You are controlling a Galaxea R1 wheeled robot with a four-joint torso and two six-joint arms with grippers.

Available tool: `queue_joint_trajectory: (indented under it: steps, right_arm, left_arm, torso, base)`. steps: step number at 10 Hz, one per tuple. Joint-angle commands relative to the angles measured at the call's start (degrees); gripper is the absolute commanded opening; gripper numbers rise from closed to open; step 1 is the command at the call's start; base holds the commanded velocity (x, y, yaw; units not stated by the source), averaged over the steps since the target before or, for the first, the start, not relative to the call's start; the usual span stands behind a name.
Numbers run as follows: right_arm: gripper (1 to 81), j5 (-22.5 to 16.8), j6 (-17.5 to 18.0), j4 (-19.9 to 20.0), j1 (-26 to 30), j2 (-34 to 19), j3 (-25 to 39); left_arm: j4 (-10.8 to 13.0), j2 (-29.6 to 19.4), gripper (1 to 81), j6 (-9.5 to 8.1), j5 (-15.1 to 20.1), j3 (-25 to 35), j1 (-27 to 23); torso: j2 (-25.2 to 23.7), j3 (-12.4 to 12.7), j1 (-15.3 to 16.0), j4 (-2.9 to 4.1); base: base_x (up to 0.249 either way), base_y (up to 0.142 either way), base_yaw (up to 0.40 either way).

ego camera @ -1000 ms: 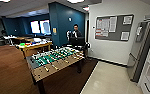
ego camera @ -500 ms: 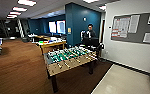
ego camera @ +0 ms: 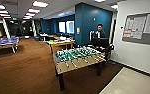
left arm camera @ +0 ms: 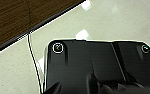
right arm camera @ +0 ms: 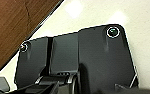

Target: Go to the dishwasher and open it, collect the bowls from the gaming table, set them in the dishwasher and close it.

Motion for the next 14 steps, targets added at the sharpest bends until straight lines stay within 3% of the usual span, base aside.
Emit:
queue_joint_trajectory:
  steps: [1, 14]
  right_arm:
    - [81.1, -2.65, -0.27, -0.46, 3.07, 0.02, 0.05]
    - [81.1, -2.65, -0.27, -0.46, 2.98, -0.16, 0.05]
  left_arm:
    - [-0.2, -0.42, 81.1, -0.26, 2.23, -0.34, -3.67]
    - [-0.64, -0.51, 81.1, -0.26, 2.15, -0.34, -3.41]
  torso:
    - [0.0, 0.0, 0.02, 0.0]
    - [-0.07, 0.02, -0.09, 0.0]
  base:
    - [0.0, 0.0, 0.109]
    - [0.0, 0.0, 0.022]
